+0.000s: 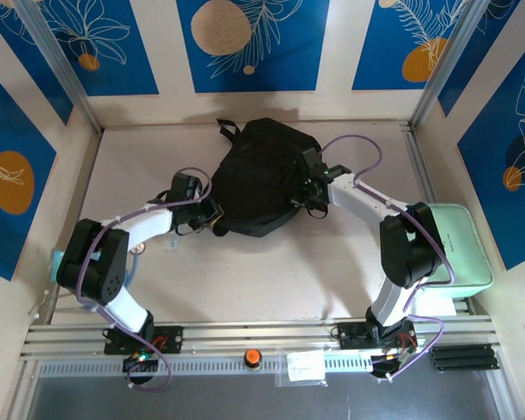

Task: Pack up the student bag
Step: Zip the student bag at the top-center of the table, then move the student bag to the center of the table.

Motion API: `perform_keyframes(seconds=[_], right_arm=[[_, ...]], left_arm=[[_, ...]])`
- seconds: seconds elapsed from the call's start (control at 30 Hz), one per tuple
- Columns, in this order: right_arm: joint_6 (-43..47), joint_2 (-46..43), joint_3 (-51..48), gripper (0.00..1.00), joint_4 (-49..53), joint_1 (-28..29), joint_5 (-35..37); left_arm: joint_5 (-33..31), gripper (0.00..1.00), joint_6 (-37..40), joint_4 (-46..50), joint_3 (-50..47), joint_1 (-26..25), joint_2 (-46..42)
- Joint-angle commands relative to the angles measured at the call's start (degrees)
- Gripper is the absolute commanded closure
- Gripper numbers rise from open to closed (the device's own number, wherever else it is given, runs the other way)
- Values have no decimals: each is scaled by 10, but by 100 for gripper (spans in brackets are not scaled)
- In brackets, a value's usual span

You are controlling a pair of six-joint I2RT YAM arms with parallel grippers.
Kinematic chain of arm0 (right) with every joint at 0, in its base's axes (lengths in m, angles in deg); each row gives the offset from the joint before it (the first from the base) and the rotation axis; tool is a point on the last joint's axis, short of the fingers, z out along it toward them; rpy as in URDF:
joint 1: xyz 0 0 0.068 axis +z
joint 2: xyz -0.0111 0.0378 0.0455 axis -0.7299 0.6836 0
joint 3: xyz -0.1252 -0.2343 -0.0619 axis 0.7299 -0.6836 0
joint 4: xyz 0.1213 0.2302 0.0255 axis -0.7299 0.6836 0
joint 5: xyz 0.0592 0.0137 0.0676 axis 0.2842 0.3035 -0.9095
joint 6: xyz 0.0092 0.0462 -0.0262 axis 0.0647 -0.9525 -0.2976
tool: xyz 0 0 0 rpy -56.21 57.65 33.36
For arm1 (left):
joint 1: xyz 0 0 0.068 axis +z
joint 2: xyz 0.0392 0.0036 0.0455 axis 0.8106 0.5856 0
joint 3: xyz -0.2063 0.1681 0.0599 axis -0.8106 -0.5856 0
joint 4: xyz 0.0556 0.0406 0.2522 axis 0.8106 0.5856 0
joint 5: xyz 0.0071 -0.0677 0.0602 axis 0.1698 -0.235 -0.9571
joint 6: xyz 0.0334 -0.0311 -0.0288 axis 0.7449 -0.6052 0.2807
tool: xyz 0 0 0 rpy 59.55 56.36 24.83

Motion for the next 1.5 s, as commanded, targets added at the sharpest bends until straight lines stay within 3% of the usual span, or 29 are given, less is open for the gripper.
perform_keyframes(seconds=[0.0, 0.33, 0.37, 0.43, 0.47, 0.53, 0.63, 0.77, 0.9, 1.07, 1.23, 1.47], right_arm=[[-11, -12, -4, 100, 19, -10, 50], [11, -111, -99, 99, -17, -40, -31], [15, -114, -97, 89, -18, -45, -44], [13, -127, -95, 59, -24, -51, -57], [15, -133, -96, 50, -33, -52, -67], [19, -141, -93, 40, -53, -56, -88], [15, -130, -75, 33, -62, -64, -102], [8, -82, -49, 31, -82, -86, -137], [6, -6, 2, 32, -65, -115, -154], [31, 65, 44, 42, -53, -125, -170], [32, 92, 32, 47, -50, -120, -176], [15, 55, -54, 51, -81, -90, -182]], left_arm=[[-9, 98, 69, 118, -12, -19, -32], [-55, 54, 210, 232, 36, -32, -113], [-74, 50, 210, 238, 46, -33, -117], [-101, 45, 217, 242, 68, -34, -117], [-110, 44, 221, 245, 79, -35, -113], [-120, 42, 225, 240, 108, -40, -99], [-78, 39, 225, 186, 139, -56, -69], [-24, 38, 225, 120, 173, -82, -1], [-32, 39, 226, 152, 229, -97, 81], [-39, 39, 225, 148, 218, -110, 115], [-35, 39, 202, 123, 135, -113, 91], [-43, 38, 163, 100, -2, -126, 2]])
